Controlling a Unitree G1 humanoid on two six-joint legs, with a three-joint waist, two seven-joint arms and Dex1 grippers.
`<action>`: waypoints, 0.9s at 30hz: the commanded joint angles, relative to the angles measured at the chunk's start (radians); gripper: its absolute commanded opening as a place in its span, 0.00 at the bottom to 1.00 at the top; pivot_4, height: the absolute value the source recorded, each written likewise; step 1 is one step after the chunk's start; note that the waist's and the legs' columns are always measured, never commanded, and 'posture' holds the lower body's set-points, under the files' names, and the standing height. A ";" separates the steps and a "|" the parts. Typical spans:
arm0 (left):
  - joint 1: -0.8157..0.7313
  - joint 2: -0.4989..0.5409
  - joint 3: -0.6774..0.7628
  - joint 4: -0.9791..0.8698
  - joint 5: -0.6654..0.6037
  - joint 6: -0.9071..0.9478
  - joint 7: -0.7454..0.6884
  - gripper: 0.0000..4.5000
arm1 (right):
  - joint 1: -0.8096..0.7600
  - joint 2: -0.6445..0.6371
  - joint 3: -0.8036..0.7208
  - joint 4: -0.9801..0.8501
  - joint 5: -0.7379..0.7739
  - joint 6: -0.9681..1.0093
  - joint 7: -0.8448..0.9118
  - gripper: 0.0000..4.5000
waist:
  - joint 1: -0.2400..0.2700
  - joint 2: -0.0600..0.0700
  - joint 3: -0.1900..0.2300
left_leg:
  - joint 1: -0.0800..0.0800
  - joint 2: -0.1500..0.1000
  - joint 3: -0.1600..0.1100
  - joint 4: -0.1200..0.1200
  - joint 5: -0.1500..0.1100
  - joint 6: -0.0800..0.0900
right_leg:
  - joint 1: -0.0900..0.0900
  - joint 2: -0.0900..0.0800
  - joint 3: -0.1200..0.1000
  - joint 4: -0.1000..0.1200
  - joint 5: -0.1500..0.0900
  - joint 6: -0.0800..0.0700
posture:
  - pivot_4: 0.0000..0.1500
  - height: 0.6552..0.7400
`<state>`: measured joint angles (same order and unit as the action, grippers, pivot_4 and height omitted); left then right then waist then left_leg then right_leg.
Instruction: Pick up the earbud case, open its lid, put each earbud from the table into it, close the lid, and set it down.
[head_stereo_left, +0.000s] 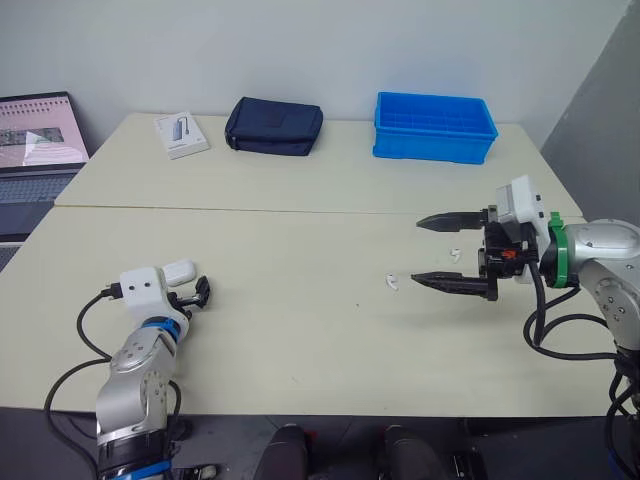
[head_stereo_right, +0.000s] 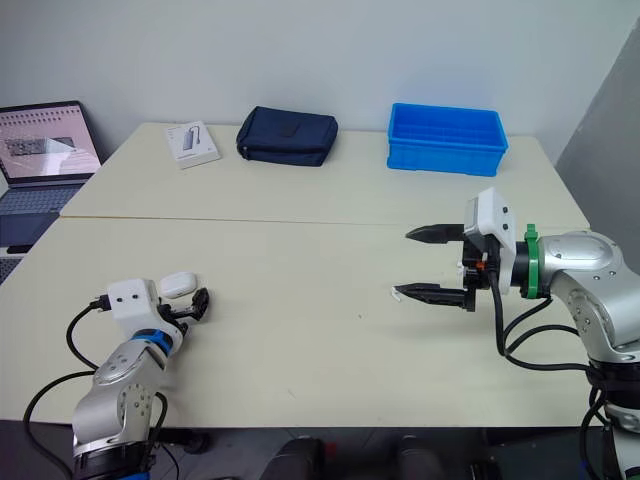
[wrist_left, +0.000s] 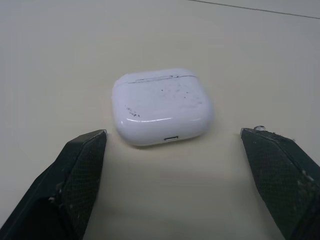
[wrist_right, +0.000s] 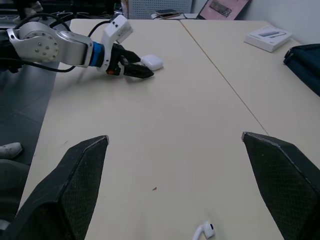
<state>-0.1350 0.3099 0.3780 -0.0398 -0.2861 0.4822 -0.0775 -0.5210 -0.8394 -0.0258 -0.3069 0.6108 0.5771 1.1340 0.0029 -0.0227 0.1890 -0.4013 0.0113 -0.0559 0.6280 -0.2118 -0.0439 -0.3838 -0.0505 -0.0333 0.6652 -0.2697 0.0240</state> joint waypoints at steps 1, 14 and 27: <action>-0.023 0.003 0.001 0.045 0.011 -0.003 0.009 1.00 | -0.024 0.002 -0.015 -0.022 0.016 0.001 0.000 0.99 | 0.000 0.000 0.000 | 0.000 0.000 0.000 0.000 0.000 0.000 | 0.000 0.000 0.000 0.000 0.000 0.000 | 1.00 0.79; -0.083 0.043 0.010 0.128 0.009 0.027 -0.004 0.87 | -0.003 0.006 -0.025 -0.052 0.019 0.007 -0.017 1.00 | -0.001 0.001 0.000 | 0.000 0.000 0.000 0.000 0.000 0.000 | 0.000 0.001 0.000 0.000 0.000 0.000 | 1.00 0.79; -0.056 0.170 -0.098 0.157 0.044 -0.107 -0.240 0.62 | 0.081 -0.020 -0.081 -0.120 0.033 0.030 -0.065 1.00 | -0.001 0.002 -0.001 | 0.001 0.001 0.000 0.000 0.000 0.000 | 0.000 0.002 0.000 0.000 0.001 -0.002 | 1.00 0.79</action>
<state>-0.2027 0.4798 0.3245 0.1471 -0.2469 0.4104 -0.2458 -0.4384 -0.8477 -0.0674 -0.3906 0.6210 0.6046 1.0799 0.0016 -0.0207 0.1880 -0.4006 0.0122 -0.0549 0.6275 -0.2119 -0.0441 -0.3841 -0.0481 -0.0329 0.6645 -0.2686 0.0225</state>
